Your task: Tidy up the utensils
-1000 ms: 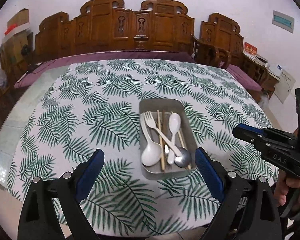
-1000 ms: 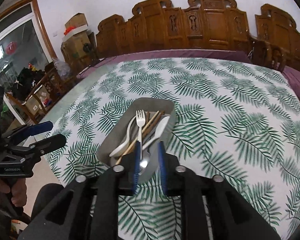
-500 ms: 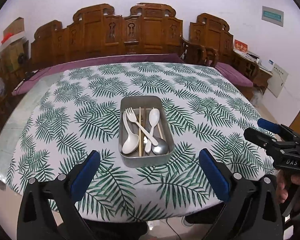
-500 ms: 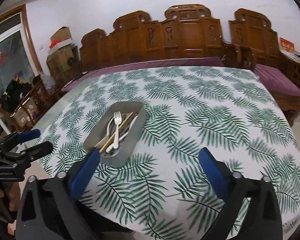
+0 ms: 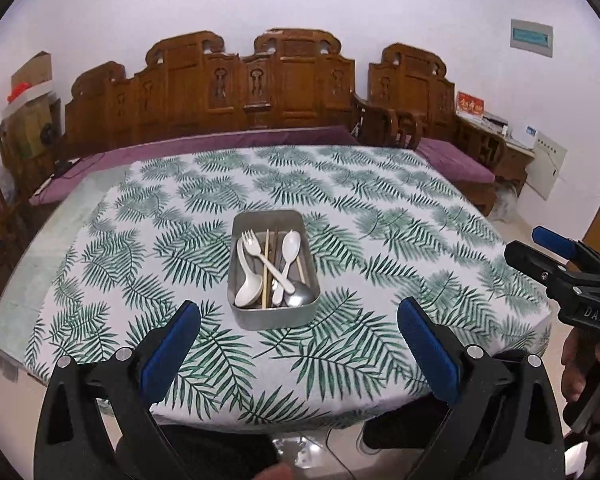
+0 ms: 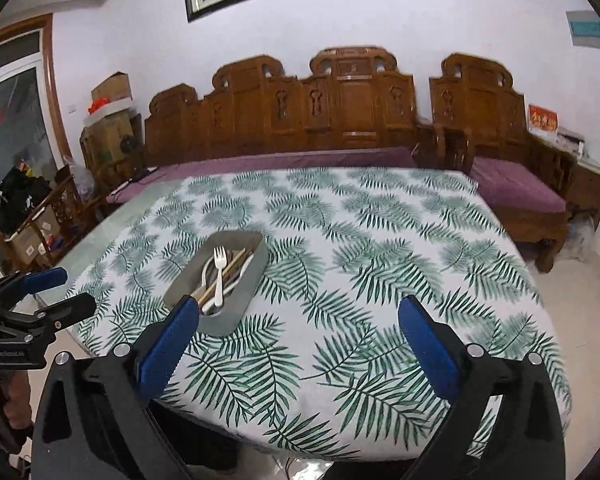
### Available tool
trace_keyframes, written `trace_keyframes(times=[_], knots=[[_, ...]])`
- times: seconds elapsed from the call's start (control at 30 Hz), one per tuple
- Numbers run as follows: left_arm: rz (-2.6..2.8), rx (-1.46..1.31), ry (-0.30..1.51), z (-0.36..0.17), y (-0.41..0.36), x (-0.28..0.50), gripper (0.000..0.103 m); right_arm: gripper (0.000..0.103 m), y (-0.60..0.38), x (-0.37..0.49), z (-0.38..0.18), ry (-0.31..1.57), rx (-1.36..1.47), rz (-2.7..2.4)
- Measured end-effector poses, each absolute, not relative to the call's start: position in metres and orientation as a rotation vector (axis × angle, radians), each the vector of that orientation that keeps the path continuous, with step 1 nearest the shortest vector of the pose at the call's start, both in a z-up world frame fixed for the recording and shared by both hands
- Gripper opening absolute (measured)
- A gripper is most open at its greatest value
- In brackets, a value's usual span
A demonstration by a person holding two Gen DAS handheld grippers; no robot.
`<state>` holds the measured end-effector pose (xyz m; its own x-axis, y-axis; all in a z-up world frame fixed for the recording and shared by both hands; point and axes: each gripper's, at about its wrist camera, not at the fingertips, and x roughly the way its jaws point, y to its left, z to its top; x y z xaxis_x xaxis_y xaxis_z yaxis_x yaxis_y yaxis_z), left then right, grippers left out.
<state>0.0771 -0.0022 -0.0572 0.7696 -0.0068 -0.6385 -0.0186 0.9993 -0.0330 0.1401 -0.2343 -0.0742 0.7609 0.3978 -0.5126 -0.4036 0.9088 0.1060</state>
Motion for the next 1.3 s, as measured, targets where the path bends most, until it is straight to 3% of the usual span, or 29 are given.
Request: trace_keyframes(times=[0.57,1.3], knots=[[-0.025,-0.019,0.507,0.022,-0.018,0.046,0.095,0.100,-0.239,0.096,0.004,0.374,-0.006,0.486],[-0.029,-0.035,0.473,0.027,-0.017,0.036,0.095,0.100,-0.241,0.093,0.008,0.363,-0.004,0.492]])
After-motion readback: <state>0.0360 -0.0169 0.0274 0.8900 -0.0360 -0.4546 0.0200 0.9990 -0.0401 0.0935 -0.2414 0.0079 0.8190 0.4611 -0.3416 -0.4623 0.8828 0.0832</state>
